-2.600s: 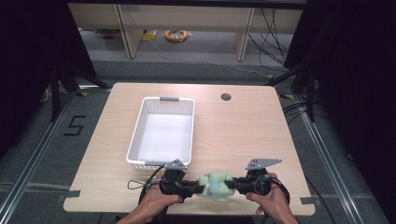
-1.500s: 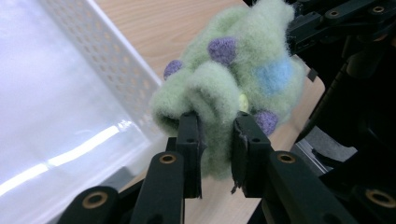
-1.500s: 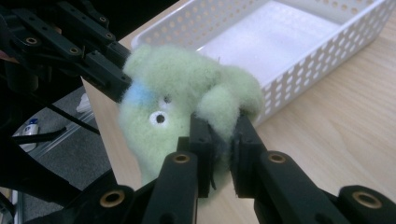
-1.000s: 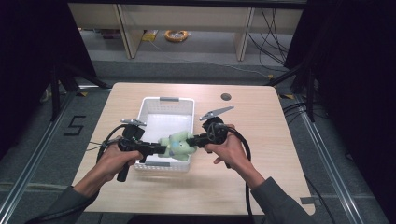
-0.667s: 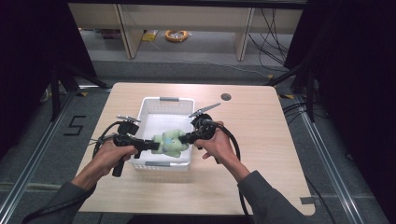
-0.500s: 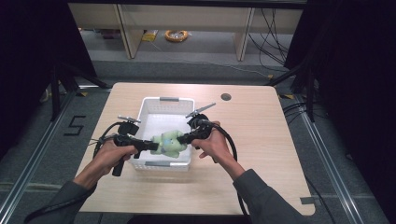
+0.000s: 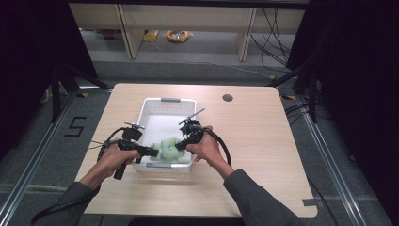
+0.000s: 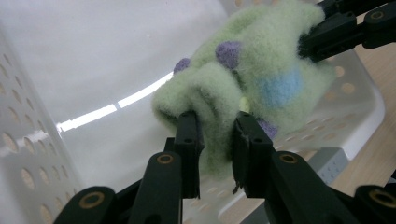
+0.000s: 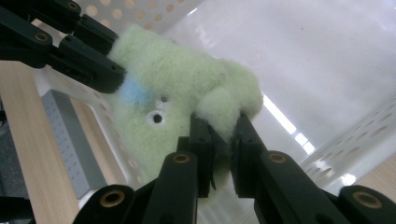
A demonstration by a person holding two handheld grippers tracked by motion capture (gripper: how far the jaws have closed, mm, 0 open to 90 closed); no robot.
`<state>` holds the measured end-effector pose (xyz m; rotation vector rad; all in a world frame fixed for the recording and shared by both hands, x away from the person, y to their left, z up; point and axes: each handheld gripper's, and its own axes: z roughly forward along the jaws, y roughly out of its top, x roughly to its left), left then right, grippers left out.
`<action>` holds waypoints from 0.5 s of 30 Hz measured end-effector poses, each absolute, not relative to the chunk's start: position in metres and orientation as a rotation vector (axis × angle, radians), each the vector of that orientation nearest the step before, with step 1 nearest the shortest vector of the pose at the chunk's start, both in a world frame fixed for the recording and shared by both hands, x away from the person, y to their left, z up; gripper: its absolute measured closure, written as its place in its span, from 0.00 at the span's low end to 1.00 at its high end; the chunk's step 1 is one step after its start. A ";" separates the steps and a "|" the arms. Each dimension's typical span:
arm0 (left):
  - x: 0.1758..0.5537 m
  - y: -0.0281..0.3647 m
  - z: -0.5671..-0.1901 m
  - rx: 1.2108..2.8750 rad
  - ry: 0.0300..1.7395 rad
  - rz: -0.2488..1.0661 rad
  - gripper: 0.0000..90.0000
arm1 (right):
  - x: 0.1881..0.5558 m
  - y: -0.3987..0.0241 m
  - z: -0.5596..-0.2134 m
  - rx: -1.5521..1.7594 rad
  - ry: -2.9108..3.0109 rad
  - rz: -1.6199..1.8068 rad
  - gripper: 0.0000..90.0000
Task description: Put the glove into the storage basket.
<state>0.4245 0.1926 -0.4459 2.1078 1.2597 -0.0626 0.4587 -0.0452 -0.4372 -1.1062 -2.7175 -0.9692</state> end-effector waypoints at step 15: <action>0.428 0.190 -0.454 2.193 1.259 -0.060 0.79 | 0.462 -0.036 -0.449 -1.117 -2.742 -0.873 0.90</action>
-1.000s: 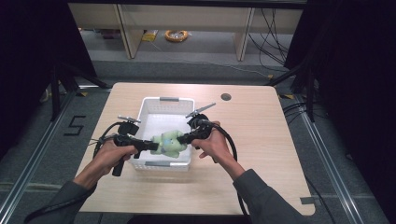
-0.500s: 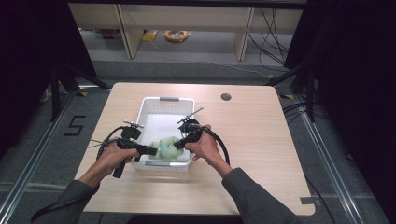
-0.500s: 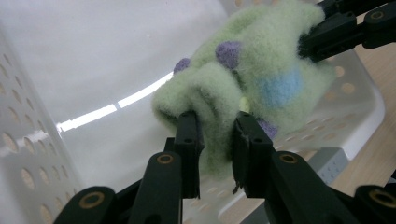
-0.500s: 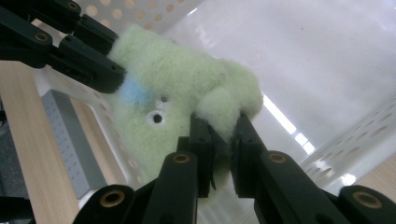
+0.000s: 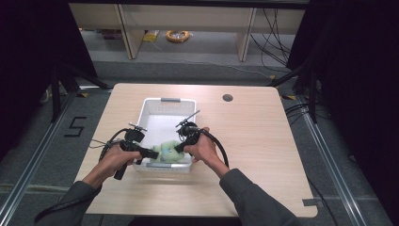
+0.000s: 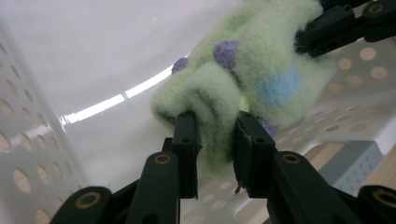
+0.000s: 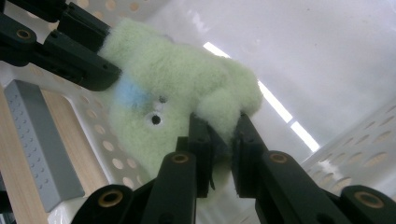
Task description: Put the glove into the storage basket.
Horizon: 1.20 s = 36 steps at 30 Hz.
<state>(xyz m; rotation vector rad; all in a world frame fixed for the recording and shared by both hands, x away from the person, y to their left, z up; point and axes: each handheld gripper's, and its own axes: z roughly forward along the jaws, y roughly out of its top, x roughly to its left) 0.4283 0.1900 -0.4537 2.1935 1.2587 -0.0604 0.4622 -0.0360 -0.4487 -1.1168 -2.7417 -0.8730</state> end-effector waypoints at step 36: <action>0.419 0.186 -0.424 2.106 1.271 0.130 0.46 | 0.458 -0.060 -0.419 -1.137 -2.812 -1.017 0.49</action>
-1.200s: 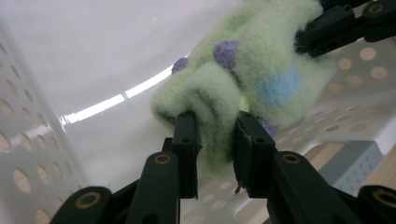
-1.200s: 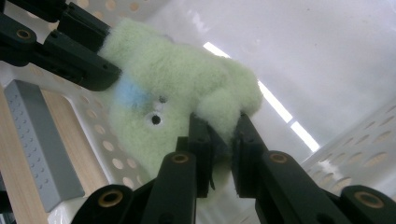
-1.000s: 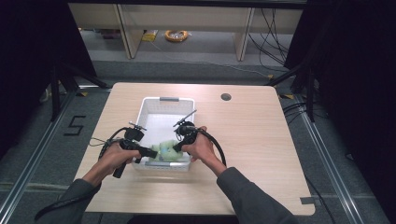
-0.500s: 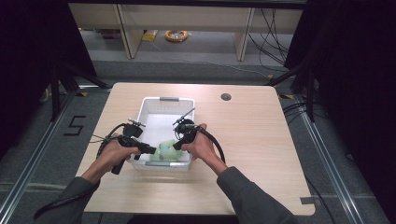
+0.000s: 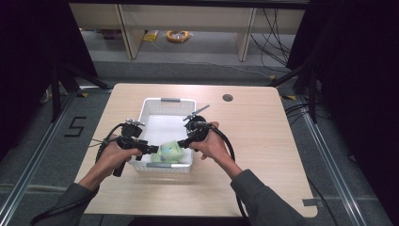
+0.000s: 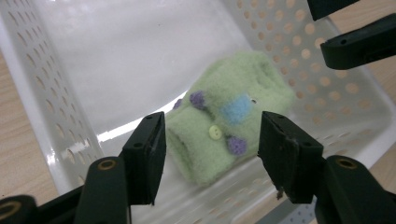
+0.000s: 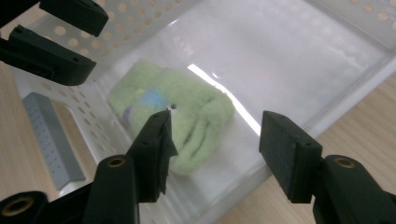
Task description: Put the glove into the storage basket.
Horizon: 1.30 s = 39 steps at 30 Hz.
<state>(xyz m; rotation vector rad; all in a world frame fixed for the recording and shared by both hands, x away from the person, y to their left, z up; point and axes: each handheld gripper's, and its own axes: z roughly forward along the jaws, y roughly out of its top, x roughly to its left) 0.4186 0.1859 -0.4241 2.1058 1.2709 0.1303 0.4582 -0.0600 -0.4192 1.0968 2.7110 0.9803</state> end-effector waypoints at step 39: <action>0.343 0.126 -0.408 1.985 1.055 0.067 0.25 | 0.411 -0.162 -0.398 1.129 2.580 1.251 0.41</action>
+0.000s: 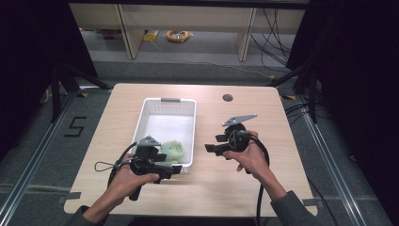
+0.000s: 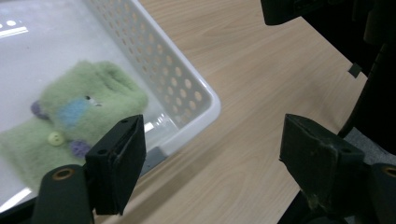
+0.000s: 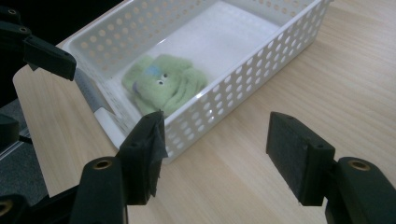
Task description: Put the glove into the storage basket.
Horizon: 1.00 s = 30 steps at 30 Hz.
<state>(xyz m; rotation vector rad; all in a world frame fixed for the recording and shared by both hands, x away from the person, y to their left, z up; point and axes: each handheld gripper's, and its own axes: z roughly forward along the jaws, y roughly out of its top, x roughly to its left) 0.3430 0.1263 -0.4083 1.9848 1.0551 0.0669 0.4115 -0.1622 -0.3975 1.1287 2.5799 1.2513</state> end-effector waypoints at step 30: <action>0.316 0.100 -0.426 1.973 0.983 0.045 0.24 | 0.372 -0.214 -0.409 1.184 2.468 1.359 0.40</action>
